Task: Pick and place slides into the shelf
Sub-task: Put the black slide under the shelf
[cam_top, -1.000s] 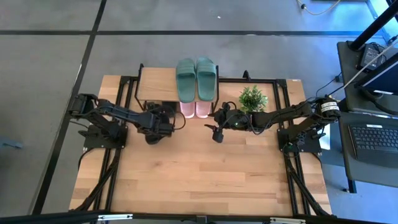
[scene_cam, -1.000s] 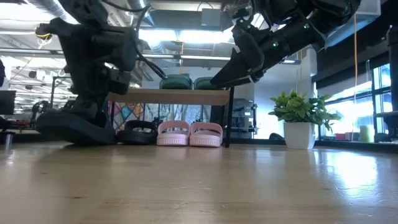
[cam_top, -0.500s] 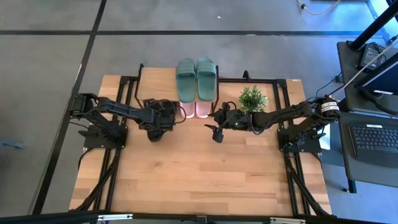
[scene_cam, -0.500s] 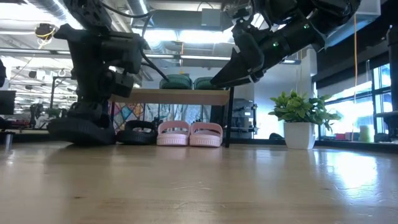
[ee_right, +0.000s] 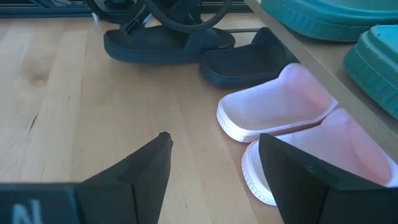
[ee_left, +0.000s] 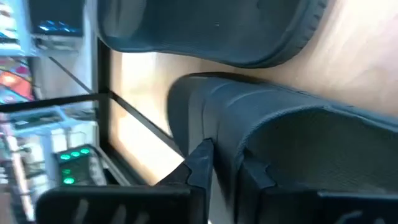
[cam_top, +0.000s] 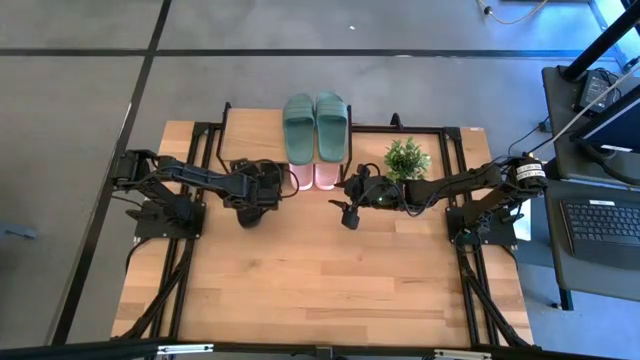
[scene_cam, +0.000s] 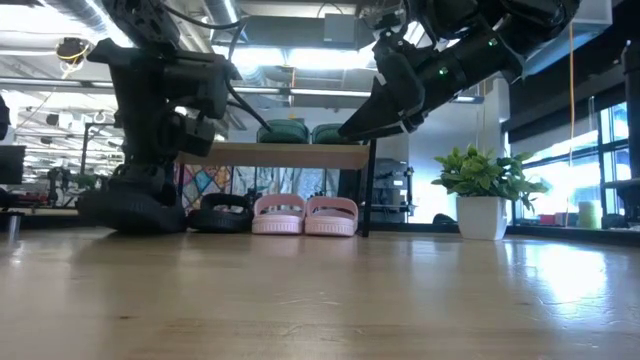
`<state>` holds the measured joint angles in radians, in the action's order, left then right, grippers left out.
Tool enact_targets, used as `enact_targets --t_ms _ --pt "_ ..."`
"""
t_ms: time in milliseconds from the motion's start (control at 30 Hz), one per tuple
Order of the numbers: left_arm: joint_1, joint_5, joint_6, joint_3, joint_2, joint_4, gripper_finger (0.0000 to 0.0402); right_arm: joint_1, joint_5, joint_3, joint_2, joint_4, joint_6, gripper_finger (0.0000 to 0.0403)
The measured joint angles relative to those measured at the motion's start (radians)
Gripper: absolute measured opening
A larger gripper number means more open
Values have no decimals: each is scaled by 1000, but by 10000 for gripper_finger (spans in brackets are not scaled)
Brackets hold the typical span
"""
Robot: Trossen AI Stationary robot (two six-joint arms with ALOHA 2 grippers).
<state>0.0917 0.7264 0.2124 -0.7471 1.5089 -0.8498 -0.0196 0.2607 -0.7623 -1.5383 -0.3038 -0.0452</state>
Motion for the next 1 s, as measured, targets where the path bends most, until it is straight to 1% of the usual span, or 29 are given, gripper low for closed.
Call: enact_targets --t_ms 67,167,300,400,533,633,767,900,1000 --pt "0 -35 17 0 0 0 52 0 0 0 0 0 0 242" --pt "0 -84 20 0 0 0 93 0 0 0 0 0 0 242" --pt "-2 -93 20 -1 0 -12 148 0 0 0 0 0 0 242" --pt "-12 -89 21 -1 0 -37 171 0 0 0 0 0 -2 242" --pt "-33 -90 60 -20 0 -109 181 0 0 0 0 0 -2 242" --pt "-50 -73 96 -48 0 -160 182 0 0 0 0 0 -3 242" --pt "-80 -73 104 -81 0 -208 182 0 0 0 0 0 -3 242" --pt "-130 -141 172 -120 -10 -295 182 0 0 0 0 1 -3 242" --pt "-203 -164 188 -126 -70 -302 182 0 0 0 0 2 -3 242"
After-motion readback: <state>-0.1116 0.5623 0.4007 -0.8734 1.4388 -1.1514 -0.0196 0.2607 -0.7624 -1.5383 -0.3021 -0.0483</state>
